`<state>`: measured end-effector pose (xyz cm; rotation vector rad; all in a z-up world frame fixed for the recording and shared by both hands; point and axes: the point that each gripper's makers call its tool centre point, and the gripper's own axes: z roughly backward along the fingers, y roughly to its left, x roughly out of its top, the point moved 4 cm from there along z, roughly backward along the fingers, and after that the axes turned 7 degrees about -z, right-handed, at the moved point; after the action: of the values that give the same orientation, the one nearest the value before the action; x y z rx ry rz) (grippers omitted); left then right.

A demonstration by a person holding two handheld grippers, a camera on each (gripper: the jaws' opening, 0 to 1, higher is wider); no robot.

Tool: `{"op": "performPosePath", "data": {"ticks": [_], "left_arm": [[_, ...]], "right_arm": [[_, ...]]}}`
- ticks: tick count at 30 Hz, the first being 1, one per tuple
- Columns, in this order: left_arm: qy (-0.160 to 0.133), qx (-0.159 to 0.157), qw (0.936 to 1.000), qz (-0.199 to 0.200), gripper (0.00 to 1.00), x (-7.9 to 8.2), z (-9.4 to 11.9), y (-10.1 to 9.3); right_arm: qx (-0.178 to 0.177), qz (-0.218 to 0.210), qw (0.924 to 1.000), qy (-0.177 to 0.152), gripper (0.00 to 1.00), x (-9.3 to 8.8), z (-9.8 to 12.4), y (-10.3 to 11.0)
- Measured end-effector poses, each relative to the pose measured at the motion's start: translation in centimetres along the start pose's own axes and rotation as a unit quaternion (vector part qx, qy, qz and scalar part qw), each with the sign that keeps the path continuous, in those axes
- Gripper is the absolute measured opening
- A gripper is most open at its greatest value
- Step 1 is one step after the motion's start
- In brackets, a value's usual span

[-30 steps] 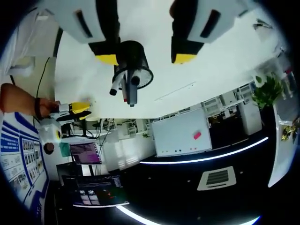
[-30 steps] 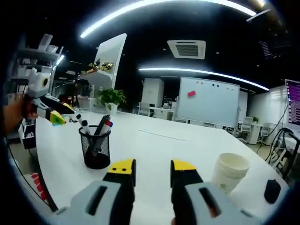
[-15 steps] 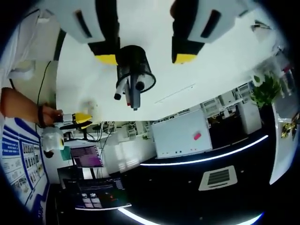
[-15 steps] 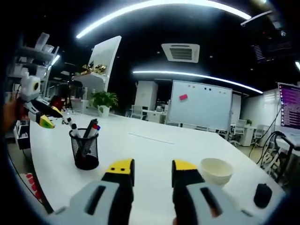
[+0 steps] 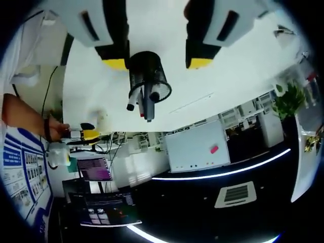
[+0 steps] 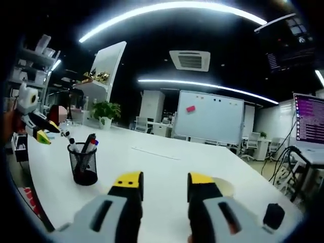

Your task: Place the scattered laser pointers and whiteboard markers into the pen holder and stack the scattered paper cups together

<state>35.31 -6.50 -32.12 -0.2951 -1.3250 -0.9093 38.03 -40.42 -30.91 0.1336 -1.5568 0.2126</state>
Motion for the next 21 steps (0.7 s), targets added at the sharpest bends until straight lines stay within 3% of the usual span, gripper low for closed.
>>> {"op": "performPosePath", "data": {"ticks": [10,18,21], "left_arm": [[0.004,-0.001,1.0000,0.006,0.45,-0.6,0.3,0.2],[0.005,-0.002,0.9999,0.011,0.45,-1.0,0.1,0.5],[0.005,-0.002,0.9999,0.015,0.45,-1.0,0.1,0.2]], "right_arm": [[-0.016,0.009,0.9997,-0.016,0.36,0.7,0.4,-1.1],[-0.038,0.018,0.9990,-0.016,0.39,0.8,0.3,-3.1],[-0.051,0.036,0.9980,-0.001,0.43,0.3,0.0,-3.9]]}}
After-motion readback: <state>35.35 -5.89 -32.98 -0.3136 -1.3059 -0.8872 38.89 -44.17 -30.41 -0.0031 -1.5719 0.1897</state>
